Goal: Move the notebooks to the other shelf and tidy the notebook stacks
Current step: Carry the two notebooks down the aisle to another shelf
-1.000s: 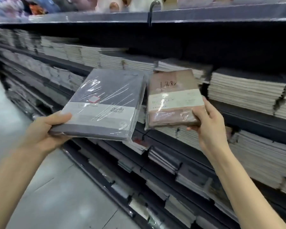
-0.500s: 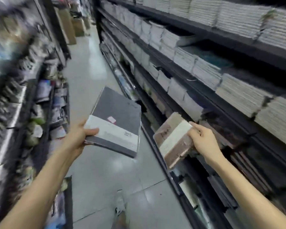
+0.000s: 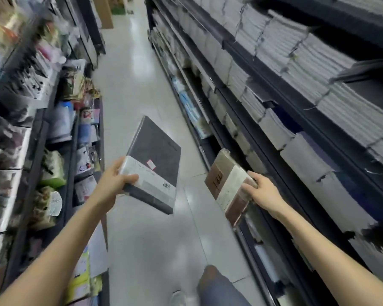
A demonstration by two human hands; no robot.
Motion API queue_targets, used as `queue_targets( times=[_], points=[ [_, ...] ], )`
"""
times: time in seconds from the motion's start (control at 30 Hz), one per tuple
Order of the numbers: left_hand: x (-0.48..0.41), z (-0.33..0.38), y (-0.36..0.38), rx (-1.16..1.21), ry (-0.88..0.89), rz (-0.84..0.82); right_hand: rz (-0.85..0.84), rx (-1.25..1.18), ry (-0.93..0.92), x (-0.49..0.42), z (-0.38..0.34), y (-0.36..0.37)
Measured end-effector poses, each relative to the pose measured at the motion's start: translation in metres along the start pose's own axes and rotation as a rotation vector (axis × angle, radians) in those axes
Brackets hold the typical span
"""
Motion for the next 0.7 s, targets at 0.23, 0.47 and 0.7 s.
queue_targets(
  times=[0.23,0.47,0.7],
  points=[
    [-0.188,0.036,0.026,0.02,-0.029,0.075,-0.041,0.109,-0.1,-0.2,-0.086,0.047],
    [-0.37,0.113,0.023,0.074,-0.068,0.229,-0.127,0.233,-0.287,-0.425,-0.231,0.09],
    [-0.562,0.201,0.002,0.061,0.05,0.321,-0.066,0.273,-0.445,-0.606,-0.379,0.141]
  ],
)
Point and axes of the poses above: each hand's wrist, its own x-axis away from the middle knuckle, its own y-axis out of the palm, z = x × y, the point moved 7 cm from there along -x, towards the middle knuckle, and after that the axes turned 12 degrees about z, right-handed, at the moved point
